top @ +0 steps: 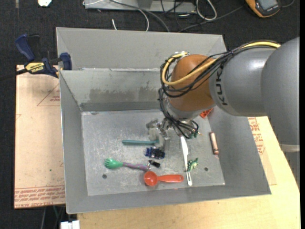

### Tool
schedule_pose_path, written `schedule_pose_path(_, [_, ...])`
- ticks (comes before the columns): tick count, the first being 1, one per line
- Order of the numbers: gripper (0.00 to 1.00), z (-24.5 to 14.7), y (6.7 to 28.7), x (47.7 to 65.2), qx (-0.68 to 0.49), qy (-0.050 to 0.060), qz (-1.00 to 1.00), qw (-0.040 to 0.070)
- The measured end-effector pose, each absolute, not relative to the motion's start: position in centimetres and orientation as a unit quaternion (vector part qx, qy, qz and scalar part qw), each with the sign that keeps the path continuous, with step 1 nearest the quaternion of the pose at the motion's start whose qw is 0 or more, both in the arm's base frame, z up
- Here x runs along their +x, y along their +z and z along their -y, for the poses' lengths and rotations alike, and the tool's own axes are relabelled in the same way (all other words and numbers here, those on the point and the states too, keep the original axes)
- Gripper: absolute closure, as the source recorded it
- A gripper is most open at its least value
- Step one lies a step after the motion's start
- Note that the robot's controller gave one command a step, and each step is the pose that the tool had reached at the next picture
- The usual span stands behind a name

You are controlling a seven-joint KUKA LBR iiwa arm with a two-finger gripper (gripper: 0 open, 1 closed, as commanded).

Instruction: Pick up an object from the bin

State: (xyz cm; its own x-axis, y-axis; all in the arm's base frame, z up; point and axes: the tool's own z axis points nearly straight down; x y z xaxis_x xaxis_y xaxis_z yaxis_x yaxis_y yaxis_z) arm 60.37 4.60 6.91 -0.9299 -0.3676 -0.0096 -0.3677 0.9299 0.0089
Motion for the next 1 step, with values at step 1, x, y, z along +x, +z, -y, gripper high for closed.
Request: schedule_pose_path(1, [1.0, -4.58, 6.92, 60.37, -0.187, 0.005, -0.982, 0.004])
